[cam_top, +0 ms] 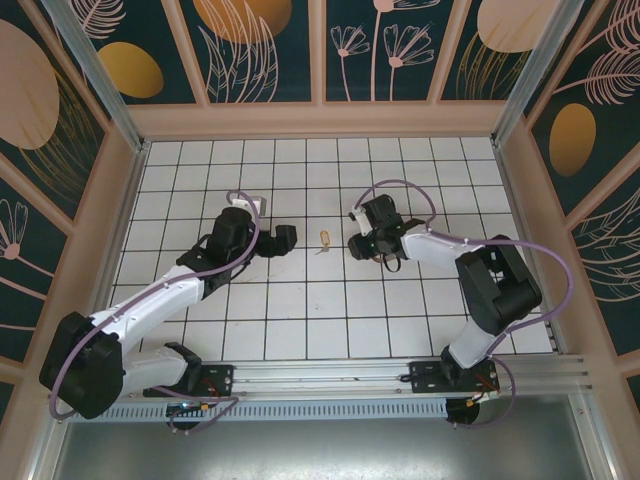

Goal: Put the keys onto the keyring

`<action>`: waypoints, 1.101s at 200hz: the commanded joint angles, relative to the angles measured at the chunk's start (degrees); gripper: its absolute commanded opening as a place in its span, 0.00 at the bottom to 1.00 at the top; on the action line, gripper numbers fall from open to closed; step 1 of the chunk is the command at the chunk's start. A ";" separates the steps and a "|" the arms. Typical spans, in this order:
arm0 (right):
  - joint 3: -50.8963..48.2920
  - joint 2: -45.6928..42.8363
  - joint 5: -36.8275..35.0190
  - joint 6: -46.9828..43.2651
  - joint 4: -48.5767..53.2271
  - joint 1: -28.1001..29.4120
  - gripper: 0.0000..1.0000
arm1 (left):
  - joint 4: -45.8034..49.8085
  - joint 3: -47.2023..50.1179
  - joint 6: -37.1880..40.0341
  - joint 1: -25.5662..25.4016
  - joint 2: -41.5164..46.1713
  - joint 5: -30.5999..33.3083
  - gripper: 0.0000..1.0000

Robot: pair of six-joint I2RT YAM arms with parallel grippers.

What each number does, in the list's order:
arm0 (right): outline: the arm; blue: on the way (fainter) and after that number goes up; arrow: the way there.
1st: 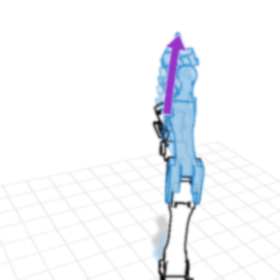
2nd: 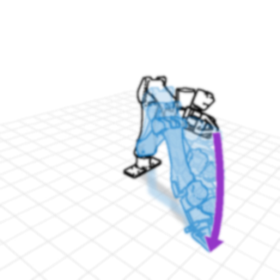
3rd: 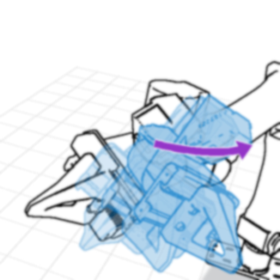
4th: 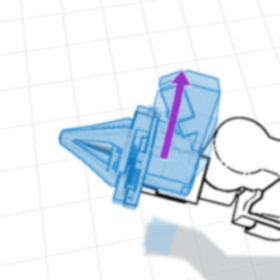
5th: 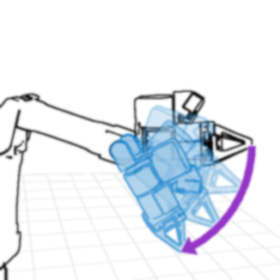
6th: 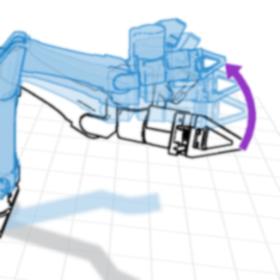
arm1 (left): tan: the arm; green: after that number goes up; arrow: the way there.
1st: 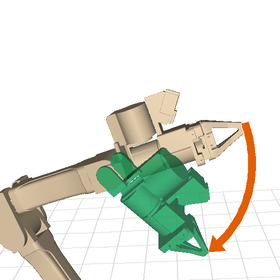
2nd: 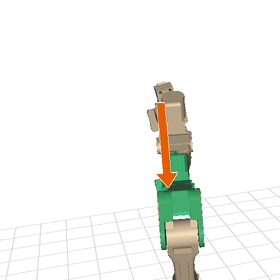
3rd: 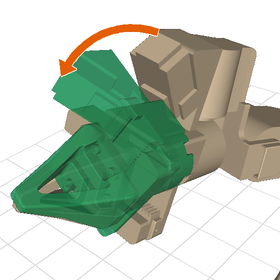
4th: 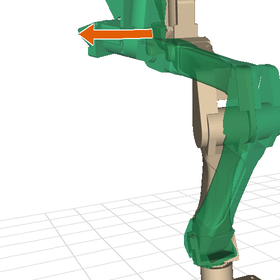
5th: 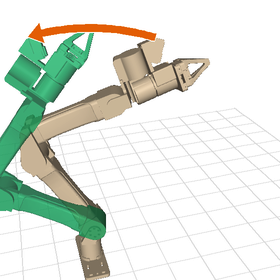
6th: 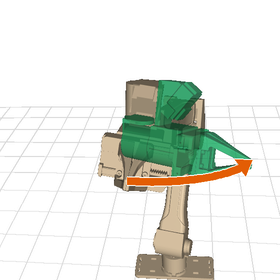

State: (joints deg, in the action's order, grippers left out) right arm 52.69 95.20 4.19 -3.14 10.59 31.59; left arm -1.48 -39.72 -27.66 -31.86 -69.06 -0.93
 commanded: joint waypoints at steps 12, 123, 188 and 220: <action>3.14 3.11 -3.87 -6.39 4.71 2.35 0.39 | -0.85 0.70 -0.03 0.31 0.85 0.32 0.99; 7.54 8.66 -13.63 -8.80 5.56 4.48 0.37 | -0.98 0.44 0.41 0.32 0.29 0.41 0.98; 9.36 11.15 -15.52 -8.92 5.56 4.55 0.27 | -1.34 0.61 0.48 0.28 -0.30 0.28 0.98; 9.23 11.23 -15.10 -9.16 5.32 4.62 0.16 | -1.12 0.71 0.60 0.29 0.11 0.55 0.98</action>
State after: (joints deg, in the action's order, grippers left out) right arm 60.80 105.08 -9.65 -11.68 15.29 36.01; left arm -1.50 -39.68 -27.64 -31.86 -69.06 -0.93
